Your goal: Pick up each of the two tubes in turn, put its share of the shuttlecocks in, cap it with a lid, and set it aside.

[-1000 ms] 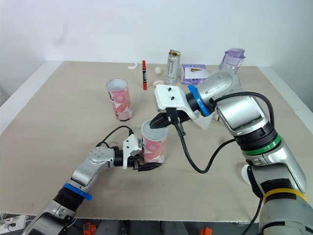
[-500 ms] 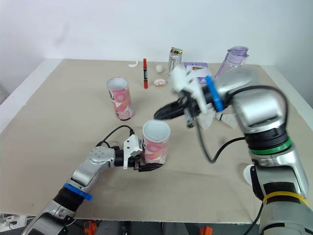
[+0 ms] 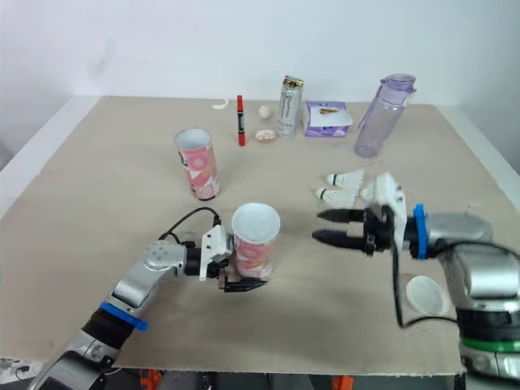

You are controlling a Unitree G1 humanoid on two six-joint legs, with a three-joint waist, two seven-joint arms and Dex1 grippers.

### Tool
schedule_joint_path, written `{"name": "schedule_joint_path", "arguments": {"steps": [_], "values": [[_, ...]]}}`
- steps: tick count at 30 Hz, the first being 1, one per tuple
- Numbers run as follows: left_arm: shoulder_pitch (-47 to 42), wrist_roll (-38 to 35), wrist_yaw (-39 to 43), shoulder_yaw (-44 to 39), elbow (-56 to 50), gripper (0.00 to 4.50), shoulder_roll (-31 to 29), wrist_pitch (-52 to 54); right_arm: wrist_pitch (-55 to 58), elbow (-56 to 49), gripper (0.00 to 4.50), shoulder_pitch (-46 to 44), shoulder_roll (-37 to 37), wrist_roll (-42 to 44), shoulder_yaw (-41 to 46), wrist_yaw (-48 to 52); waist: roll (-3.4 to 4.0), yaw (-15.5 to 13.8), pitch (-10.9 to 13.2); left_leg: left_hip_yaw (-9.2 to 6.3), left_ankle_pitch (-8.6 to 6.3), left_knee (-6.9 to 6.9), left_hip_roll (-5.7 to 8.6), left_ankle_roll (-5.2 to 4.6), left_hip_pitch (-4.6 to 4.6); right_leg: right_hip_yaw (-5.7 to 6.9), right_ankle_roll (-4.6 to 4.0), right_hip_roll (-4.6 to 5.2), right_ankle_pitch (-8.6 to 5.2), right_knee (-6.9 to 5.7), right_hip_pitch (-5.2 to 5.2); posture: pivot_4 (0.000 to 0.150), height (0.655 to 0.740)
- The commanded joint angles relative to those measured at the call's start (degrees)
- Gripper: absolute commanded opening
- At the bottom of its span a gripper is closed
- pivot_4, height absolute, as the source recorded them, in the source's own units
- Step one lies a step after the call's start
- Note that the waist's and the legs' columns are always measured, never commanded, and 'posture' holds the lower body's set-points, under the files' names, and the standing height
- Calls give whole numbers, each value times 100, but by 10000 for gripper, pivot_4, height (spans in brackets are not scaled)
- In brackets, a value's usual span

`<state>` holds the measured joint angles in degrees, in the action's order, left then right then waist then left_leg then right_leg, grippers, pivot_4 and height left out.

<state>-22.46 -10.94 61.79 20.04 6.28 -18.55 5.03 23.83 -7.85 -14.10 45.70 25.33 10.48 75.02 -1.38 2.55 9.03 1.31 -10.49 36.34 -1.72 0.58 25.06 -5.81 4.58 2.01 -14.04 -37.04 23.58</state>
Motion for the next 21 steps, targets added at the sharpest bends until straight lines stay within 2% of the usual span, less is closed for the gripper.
{"name": "schedule_joint_path", "arguments": {"steps": [1,2,7,13,21], "values": [[-74,-216,177,-196,-397,45000,-132,-85,-854,-33,40940,306,-193,-245,-235,-47,-2,0,1,-4,0,0,-1,0,-1,1,-4,-3,-2,0,-2,1500,7400],[-93,-244,218,-226,-450,45000,-189,-87,-990,-41,44342,390,-247,-287,-342,-43,-3,0,1,-7,0,1,-1,0,-1,1,-9,-3,-4,0,-3,1500,7400],[-65,-497,515,-572,-798,45000,-701,-2,-1605,-77,44342,697,-835,-554,-912,-400,-9,4,5,-13,0,1,-6,0,-1,3,-20,-10,-9,-1,-5,1500,7400],[227,-730,632,-894,-900,45000,-1143,96,-1891,57,44342,521,-1304,-714,-1270,-858,-8,-4,13,-15,1,6,-4,1,-2,5,-23,-6,-11,0,-13,1500,7400],[806,-939,533,-1152,-1450,45000,-1446,287,-1927,78,44342,372,-1737,-815,-1660,-1228,-13,-10,17,-27,1,6,-9,1,0,18,-36,-6,-12,-3,-14,1500,7400]]}}
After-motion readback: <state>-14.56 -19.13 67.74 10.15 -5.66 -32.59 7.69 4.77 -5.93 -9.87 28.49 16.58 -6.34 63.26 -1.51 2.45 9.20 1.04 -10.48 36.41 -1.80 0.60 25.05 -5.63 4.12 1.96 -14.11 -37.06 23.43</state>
